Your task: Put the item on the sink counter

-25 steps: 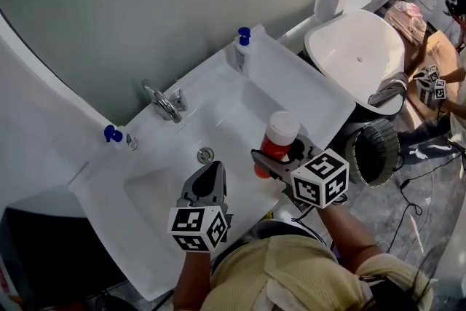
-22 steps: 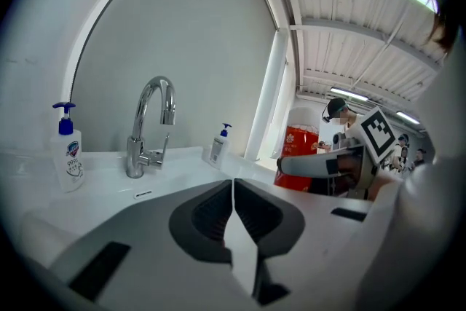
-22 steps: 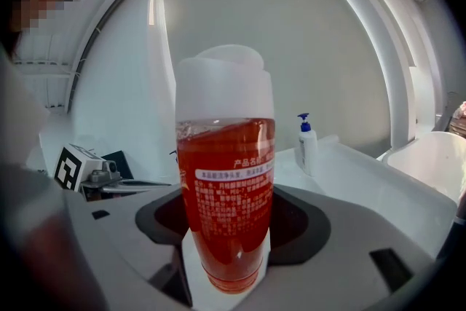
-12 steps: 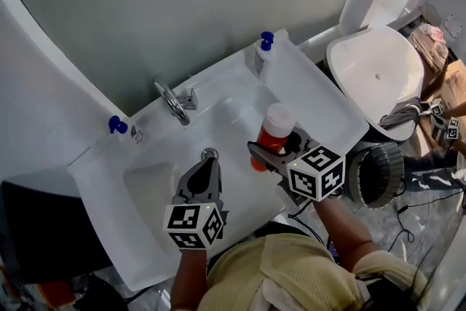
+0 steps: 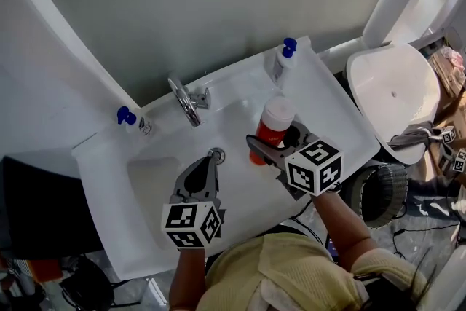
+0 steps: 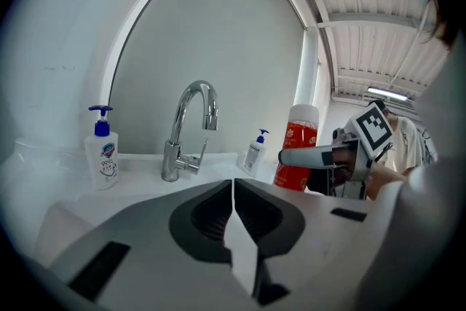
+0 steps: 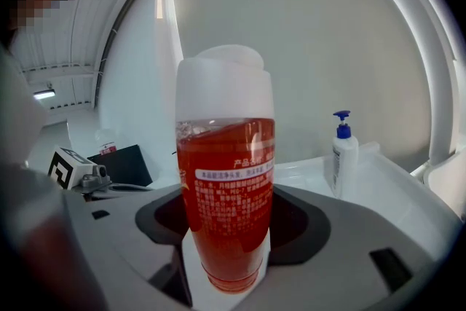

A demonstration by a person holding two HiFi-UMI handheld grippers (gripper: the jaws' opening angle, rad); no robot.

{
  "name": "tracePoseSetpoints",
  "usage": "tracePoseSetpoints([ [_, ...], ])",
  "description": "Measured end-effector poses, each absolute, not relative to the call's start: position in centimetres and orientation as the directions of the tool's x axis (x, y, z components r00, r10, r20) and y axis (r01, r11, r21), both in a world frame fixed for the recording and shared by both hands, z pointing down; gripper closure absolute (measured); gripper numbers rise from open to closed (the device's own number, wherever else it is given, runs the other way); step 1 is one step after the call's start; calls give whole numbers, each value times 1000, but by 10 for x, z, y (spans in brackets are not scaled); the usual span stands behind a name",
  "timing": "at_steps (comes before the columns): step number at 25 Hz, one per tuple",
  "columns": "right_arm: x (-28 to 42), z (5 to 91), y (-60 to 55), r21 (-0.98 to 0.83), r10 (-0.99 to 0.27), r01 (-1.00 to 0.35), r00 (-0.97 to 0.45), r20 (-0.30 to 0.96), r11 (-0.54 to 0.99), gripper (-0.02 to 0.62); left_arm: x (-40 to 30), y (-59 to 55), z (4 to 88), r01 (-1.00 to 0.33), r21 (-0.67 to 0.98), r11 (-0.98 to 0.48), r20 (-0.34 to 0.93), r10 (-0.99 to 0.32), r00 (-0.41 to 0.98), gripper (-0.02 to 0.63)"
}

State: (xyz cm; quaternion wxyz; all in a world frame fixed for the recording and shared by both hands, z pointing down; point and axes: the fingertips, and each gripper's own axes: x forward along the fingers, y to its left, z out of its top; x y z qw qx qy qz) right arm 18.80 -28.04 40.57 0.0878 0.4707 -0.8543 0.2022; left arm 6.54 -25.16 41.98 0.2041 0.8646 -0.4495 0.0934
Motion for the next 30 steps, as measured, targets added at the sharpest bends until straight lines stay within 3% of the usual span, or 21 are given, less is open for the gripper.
tracePoseSetpoints([
  [30, 153, 412, -390, -113, -770, -828, -555, 315, 550, 296, 8, -263, 431, -922, 261, -285, 364, -856, 367, 563],
])
